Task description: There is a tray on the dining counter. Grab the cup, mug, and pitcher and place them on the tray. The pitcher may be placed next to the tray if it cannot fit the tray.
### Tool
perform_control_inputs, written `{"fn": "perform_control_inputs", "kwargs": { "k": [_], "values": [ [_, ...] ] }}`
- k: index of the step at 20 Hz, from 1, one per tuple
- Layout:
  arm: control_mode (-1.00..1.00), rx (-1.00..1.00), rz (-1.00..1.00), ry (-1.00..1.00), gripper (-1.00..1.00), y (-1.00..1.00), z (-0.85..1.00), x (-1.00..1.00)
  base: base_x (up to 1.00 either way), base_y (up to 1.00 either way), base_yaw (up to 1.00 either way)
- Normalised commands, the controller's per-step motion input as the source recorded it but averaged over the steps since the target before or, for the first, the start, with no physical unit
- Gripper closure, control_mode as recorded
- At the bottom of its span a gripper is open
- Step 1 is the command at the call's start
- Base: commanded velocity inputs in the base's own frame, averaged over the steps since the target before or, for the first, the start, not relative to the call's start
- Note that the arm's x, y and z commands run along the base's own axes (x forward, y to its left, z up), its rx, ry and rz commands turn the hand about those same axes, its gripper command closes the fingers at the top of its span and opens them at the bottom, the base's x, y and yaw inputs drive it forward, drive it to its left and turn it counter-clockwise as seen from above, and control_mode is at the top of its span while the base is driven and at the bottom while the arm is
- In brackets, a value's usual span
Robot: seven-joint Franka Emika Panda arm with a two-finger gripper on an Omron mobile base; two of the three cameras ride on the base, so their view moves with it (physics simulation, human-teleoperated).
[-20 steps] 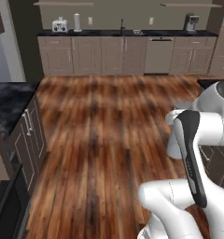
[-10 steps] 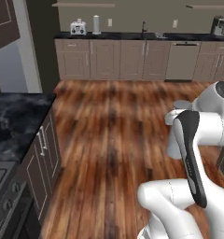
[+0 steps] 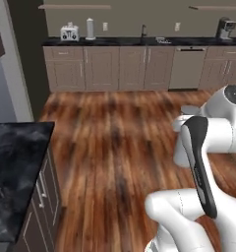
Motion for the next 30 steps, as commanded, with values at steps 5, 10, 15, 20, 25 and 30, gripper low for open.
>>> {"fn": "perform_control_inputs", "kwargs": {
  "k": [5, 10, 15, 20, 25, 30],
  "values": [
    [1.00, 0.00, 0.00, 0.00, 1.00, 0.00, 0.00, 0.00, 0.94, 0.39, -0.57],
    [1.00, 0.00, 0.00, 0.00, 1.00, 0.00, 0.00, 0.00, 0.74, 0.45, -0.69],
    [1.00, 0.00, 0.00, 0.00, 1.00, 0.00, 0.00, 0.00, 0.86, 0.61, -0.60],
    [1.00, 0.00, 0.00, 0.00, 1.00, 0.00, 0.00, 0.00, 0.93, 0.91, -0.53],
    [1.00, 0.00, 0.00, 0.00, 1.00, 0.00, 0.00, 0.00, 0.66, 1.00, -0.54],
    [1.00, 0.00, 0.00, 0.00, 1.00, 0.00, 0.00, 0.00, 0.59, 1.00, -0.53]
  ]
}}
